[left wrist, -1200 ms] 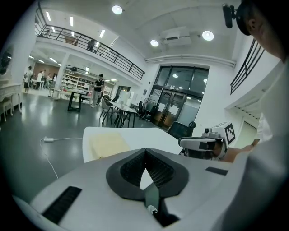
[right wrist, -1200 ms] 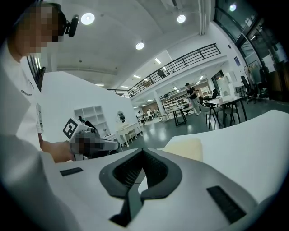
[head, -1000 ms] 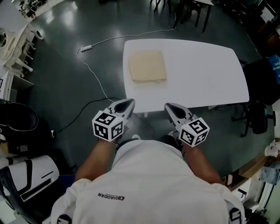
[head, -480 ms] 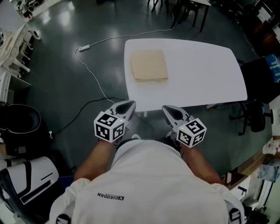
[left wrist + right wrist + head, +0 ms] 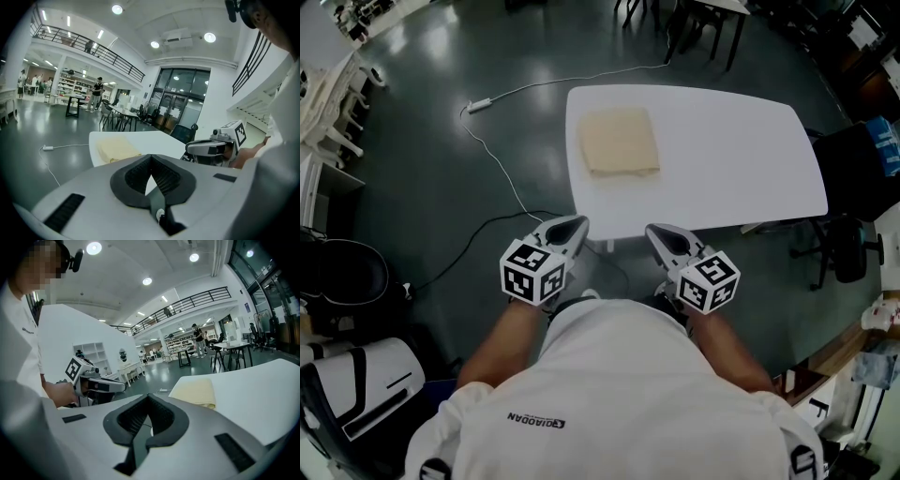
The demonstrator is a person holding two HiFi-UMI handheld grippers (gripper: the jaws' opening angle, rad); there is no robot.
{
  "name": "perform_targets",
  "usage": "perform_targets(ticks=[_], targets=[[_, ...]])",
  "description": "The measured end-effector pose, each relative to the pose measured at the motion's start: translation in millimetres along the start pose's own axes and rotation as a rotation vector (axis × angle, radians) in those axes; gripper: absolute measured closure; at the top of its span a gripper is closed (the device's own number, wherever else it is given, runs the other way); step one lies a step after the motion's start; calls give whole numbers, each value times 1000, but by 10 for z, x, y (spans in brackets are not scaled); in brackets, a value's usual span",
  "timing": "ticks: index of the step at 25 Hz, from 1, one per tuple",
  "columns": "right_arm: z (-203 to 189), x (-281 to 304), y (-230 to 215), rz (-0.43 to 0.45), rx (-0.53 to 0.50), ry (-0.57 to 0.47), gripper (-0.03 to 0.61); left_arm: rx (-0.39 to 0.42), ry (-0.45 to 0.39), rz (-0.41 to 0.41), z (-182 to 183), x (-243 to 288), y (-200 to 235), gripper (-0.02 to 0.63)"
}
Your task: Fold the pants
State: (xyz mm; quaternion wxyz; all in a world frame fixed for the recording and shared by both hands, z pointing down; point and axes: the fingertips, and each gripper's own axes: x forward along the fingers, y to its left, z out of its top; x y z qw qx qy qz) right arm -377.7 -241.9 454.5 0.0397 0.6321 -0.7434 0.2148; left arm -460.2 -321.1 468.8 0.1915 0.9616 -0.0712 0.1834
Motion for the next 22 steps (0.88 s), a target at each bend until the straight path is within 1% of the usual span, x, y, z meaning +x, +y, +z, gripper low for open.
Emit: perform_targets(ticks=[22], targets=[[32,31,-55,-19,13,2,560,-22,13,-16,-34,97,37,591]])
